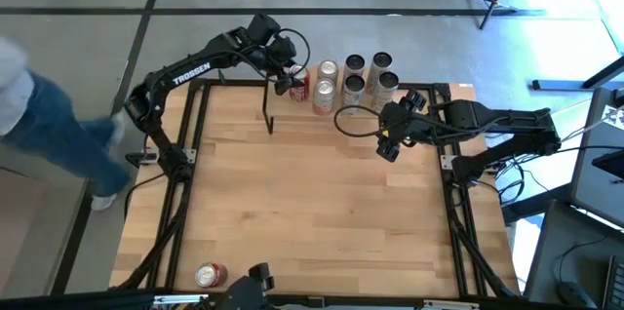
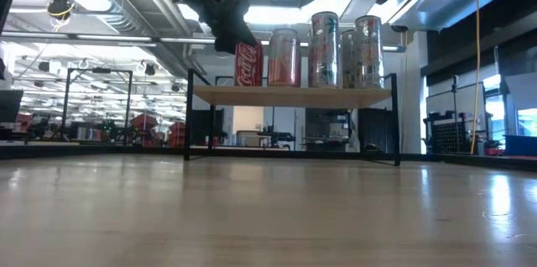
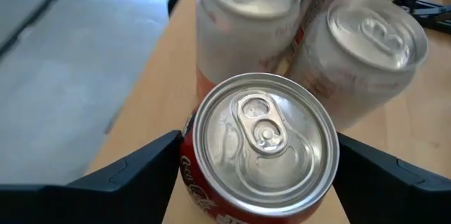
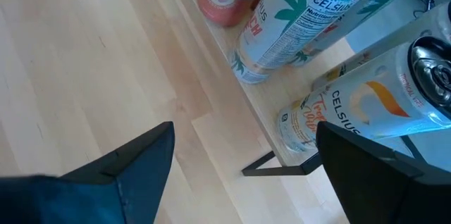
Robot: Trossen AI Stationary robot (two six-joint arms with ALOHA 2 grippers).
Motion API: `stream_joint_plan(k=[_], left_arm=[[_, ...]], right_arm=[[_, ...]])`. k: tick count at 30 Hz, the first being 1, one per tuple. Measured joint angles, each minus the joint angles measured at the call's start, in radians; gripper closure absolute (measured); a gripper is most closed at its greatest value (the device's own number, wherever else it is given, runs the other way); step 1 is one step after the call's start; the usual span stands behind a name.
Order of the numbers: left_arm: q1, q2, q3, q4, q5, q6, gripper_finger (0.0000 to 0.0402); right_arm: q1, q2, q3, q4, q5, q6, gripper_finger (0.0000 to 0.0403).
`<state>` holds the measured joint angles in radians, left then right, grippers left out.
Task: Place canned beverage on shelf
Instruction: Put the right red soda can on the shelf, then put the red soda can aligned with other red soda can on the shelf
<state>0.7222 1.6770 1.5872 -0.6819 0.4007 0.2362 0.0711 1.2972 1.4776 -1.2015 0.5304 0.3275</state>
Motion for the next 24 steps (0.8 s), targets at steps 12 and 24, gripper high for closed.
stream_joint_plan(k=[12,24], left_arm=[[-0.018,-0.002,0.055,0.013,-0.021,0.005,0.008],[-0.022,-0.002,0.055,0.01,-0.077,0.003,0.0079]], right_arm=[[0.0,0.0,0.0,0.0,-0.008,0.032,0.007],[0.0,0.0,0.0,0.001,-0.019,0.042,0.007]])
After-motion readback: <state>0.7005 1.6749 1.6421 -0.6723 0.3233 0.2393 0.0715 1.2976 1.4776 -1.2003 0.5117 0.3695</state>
